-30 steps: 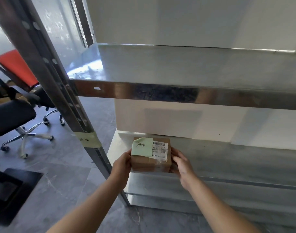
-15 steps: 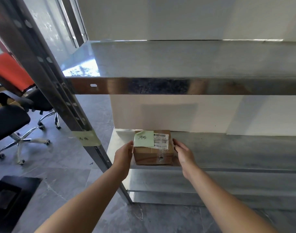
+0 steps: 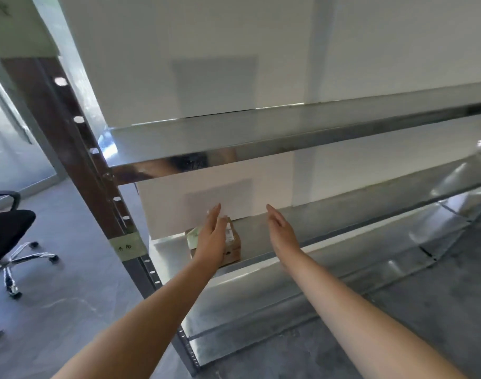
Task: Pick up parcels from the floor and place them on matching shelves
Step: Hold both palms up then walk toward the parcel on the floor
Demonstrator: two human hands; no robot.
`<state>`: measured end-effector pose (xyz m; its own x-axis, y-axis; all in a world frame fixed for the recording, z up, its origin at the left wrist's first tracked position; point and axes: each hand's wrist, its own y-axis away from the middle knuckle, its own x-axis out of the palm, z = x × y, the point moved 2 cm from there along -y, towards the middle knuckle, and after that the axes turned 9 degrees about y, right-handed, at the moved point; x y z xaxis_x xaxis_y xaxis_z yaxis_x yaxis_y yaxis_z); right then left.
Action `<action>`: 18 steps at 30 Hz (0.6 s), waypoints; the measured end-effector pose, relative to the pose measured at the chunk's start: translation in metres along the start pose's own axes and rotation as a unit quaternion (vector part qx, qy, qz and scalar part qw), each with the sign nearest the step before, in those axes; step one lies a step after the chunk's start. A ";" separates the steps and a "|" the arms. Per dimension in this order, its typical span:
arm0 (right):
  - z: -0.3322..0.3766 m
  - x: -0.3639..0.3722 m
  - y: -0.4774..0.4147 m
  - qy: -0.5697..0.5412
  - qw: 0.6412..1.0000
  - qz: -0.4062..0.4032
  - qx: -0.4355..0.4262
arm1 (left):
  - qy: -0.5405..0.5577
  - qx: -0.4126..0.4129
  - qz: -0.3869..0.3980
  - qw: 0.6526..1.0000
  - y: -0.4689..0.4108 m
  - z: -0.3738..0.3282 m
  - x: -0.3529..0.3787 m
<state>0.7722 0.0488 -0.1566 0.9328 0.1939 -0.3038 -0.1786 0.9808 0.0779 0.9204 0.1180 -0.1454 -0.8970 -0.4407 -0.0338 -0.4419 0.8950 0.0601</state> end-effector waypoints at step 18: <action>-0.026 -0.273 0.189 0.495 0.812 -0.306 -0.041 | -0.258 0.436 0.295 0.810 0.155 -0.059 0.251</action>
<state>0.4758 0.1823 -0.0837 0.1520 -0.4505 -0.8797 0.1657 0.8891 -0.4267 0.6266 0.1419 -0.0861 -0.7306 -0.0313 -0.6821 0.4361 0.7473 -0.5014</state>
